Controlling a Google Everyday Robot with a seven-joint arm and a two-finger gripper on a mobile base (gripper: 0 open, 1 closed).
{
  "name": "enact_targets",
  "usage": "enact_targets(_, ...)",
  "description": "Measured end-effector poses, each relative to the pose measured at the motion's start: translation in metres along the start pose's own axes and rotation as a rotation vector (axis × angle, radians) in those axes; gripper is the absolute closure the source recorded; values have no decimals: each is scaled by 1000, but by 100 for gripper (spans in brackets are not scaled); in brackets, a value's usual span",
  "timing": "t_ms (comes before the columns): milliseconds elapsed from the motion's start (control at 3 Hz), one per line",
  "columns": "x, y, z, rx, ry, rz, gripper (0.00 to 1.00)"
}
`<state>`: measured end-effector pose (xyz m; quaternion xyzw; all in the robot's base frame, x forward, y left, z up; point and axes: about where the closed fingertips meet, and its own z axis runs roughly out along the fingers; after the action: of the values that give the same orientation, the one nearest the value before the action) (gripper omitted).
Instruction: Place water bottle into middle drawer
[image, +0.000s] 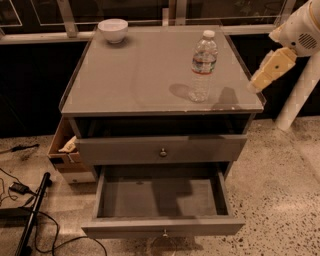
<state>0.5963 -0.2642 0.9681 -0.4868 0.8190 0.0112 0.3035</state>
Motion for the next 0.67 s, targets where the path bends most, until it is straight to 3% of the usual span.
enact_targets(667, -20, -30, 35, -54, -211, 89, 0)
